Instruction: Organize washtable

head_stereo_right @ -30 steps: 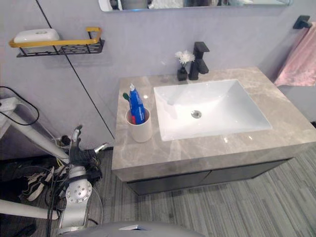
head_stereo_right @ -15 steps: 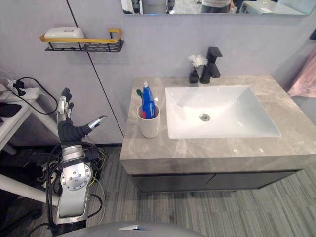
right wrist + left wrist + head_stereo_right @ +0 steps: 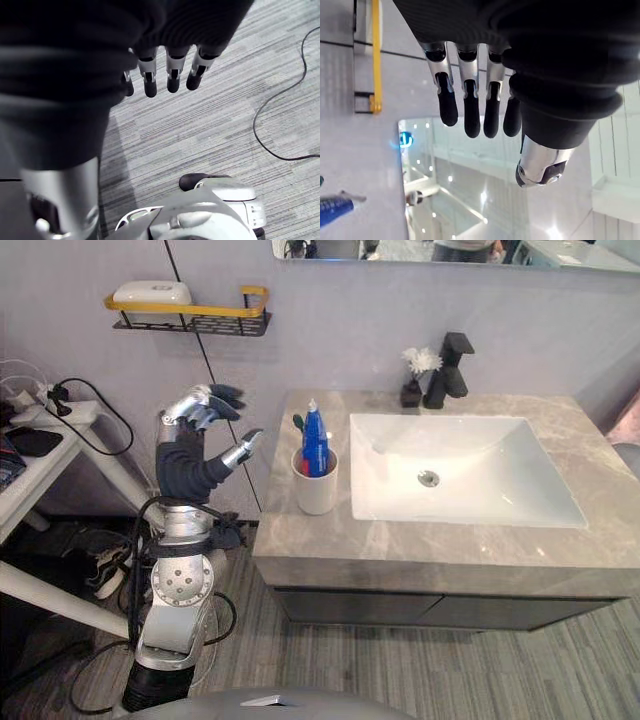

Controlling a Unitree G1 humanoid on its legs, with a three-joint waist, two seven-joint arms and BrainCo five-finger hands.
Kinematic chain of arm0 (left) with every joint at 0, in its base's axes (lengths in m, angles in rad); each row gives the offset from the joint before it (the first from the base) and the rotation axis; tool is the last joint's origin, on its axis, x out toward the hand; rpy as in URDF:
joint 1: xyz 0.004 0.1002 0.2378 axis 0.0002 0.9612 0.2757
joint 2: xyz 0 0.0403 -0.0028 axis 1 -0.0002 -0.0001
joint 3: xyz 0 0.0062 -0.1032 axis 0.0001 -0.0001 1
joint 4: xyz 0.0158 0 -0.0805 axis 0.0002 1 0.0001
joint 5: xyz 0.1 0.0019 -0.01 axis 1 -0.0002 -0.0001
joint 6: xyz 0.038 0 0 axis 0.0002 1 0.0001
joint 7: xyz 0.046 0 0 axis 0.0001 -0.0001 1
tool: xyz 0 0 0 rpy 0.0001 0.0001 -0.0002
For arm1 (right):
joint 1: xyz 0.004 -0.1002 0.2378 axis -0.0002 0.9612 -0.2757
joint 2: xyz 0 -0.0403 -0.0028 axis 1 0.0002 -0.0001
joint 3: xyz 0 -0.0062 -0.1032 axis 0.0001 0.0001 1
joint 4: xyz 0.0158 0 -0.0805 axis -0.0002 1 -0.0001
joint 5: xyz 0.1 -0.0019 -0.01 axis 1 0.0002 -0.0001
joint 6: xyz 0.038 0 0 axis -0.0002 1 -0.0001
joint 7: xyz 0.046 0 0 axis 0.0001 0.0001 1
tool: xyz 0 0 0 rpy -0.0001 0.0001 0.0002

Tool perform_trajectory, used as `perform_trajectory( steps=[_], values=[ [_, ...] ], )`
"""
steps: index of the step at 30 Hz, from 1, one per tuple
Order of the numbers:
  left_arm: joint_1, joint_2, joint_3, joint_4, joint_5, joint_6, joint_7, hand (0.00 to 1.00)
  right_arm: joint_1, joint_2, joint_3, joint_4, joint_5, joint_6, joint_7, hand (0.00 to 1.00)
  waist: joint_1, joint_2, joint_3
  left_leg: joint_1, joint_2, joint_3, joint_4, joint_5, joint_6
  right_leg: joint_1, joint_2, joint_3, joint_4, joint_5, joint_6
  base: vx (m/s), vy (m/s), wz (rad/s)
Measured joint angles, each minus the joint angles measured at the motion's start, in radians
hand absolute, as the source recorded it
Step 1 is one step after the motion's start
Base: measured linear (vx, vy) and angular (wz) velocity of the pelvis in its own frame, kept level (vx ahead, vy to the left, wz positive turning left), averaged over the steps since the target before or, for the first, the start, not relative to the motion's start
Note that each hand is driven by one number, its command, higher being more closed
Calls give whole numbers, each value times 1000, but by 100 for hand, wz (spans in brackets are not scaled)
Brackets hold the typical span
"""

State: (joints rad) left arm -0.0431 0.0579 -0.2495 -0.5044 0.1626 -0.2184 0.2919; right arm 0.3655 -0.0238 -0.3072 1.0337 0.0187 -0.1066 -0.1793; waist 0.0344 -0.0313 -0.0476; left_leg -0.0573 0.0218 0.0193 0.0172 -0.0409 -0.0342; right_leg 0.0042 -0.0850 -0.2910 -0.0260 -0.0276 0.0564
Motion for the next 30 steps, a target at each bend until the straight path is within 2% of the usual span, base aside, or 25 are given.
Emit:
perform_trajectory(
  steps=[4,7,10,15,19,27,30],
  values=[
    [-8,0,-99,12,-86,-25,-42,100,-3,0,4,0,0,0,-10,0,-1,-3,3,-2,0,-1,0,0,0,-1,-1,-1,-1,0,0,0,0,0],
    [-44,0,-153,72,-125,-28,-70,100,-8,-5,25,0,0,0,-18,0,-1,-8,8,-2,0,-1,0,0,0,-1,0,-1,-1,0,0,0,0,0],
    [-69,0,-198,134,-157,-24,-94,100,-30,-7,40,-3,0,0,-19,0,-15,-16,15,-3,0,-1,0,0,0,-3,-1,-1,-1,0,0,0,0,0],
    [-97,8,-238,230,-156,-24,-110,100,-44,-6,41,-9,0,0,-22,0,-26,-19,17,5,-1,4,-11,3,1,-3,1,0,-14,7,1,27,-5,-2],
    [-124,34,-249,390,-154,0,-112,100,-75,-10,41,-21,0,-1,-23,0,-39,-14,22,2,0,21,-19,6,1,1,6,9,-57,34,-1,4,-3,-11],
    [-180,38,-273,447,-136,-21,-113,100,-104,-10,43,-25,0,0,-30,0,-55,-16,47,10,1,47,-37,10,2,-9,6,33,-65,46,2,0,9,-11],
    [-187,41,-284,535,-136,10,-114,100,-110,-10,46,-36,0,0,-31,0,-56,-20,51,8,0,58,-54,18,4,-25,6,45,-65,51,3,-2,15,-13]
  ],
)
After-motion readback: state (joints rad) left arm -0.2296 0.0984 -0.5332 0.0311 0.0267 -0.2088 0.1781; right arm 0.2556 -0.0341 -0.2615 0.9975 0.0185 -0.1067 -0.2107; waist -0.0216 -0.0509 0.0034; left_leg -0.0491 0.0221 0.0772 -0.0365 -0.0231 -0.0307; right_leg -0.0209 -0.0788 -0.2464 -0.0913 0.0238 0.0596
